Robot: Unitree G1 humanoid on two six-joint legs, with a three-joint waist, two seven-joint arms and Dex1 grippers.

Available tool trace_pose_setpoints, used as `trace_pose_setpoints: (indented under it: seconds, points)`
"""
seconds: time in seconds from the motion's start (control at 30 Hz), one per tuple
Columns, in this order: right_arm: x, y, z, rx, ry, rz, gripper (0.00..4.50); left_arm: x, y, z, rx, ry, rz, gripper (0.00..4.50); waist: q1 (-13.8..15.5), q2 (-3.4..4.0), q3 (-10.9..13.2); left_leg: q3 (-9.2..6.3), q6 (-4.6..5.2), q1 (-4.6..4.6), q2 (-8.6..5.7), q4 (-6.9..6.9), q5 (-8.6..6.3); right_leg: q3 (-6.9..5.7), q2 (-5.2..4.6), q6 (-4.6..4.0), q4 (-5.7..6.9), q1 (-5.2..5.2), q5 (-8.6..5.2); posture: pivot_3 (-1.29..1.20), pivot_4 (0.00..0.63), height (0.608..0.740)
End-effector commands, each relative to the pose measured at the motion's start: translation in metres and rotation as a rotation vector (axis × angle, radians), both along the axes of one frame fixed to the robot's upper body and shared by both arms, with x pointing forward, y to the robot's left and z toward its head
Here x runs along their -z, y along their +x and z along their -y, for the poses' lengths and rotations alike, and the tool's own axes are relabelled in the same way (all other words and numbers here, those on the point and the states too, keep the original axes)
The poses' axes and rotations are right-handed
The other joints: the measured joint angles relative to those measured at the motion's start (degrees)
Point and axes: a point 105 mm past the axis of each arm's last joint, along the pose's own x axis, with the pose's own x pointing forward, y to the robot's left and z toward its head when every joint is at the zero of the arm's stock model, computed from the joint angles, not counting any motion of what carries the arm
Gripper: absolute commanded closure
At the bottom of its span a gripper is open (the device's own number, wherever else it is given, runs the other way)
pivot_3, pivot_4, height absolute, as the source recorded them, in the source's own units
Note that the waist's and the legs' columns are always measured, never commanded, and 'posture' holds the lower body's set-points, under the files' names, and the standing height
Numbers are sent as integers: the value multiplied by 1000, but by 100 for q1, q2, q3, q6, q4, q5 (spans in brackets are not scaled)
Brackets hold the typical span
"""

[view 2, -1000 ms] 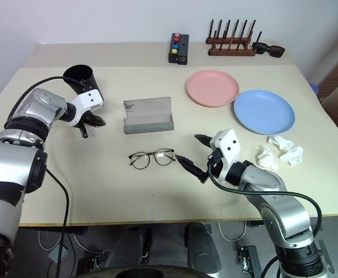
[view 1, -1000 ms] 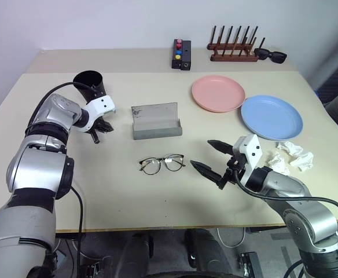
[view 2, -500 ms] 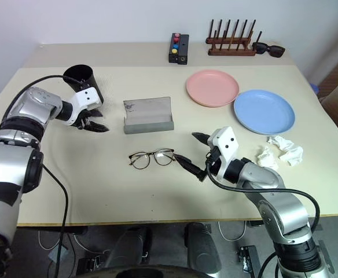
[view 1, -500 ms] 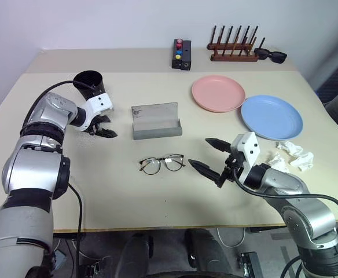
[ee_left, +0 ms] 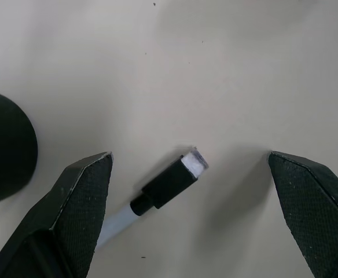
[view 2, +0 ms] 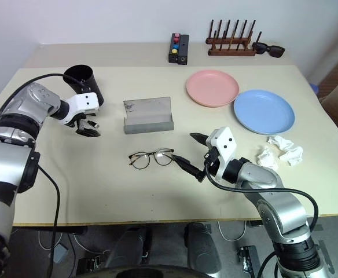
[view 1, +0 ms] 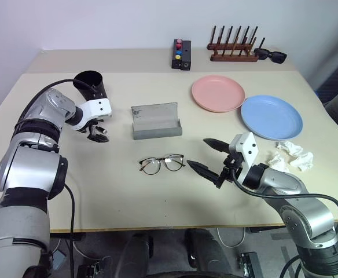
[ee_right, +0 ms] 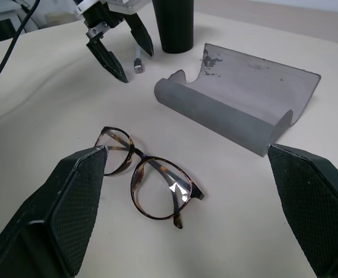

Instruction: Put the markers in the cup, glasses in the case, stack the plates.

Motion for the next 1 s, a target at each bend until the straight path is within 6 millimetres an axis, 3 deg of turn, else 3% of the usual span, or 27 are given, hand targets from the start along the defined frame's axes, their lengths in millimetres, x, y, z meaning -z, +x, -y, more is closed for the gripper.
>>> trace_pose_setpoints:
  seconds: [0.03,0.13,0.23,0.47,0.5,0.7,0.8,0.93,1.0]
  points:
    - [-9,-3,-2,0,9,43,0,3,-2,-6,-11,52,-32,150,1,0,0,0,0,0,0,0,0,0,0,0,0,0,0,0,150,735]
    - [-9,-4,0,12,9,45,0,6,-5,-3,-14,37,-68,150,3,0,0,1,0,0,0,0,0,0,0,0,0,1,0,0,150,735]
    - [-9,-5,2,27,7,47,0,9,-7,-2,-25,21,-98,937,3,0,0,1,0,0,0,0,0,1,0,0,0,1,0,0,150,735]
    - [-8,-6,4,39,6,45,0,8,-8,-5,-31,15,-94,4361,3,0,0,-2,0,6,0,2,0,0,2,0,4,4,0,0,150,735]
    - [-8,-6,3,39,6,45,0,7,-7,-4,-28,11,-90,4442,3,0,0,-2,0,6,0,3,0,0,2,0,4,4,0,0,150,735]
    - [-9,-4,1,31,8,48,0,-19,0,23,25,-222,-15,4442,14,0,0,-1,0,-4,0,4,0,0,-1,0,0,0,0,0,150,735]
    - [-8,-3,2,33,10,49,0,-31,1,25,37,-325,34,3565,14,0,0,-2,0,-7,0,3,0,0,-2,0,-1,-3,0,0,150,735]
    - [-7,-5,3,42,13,45,0,-37,0,14,15,-420,111,1580,-9,0,0,-1,1,-7,0,3,0,0,-2,0,-1,-4,0,0,150,735]
    - [-6,-6,3,43,14,43,0,-39,-3,9,3,-463,126,1580,-28,0,0,0,1,-2,2,1,0,2,-1,0,3,-4,0,0,150,735]
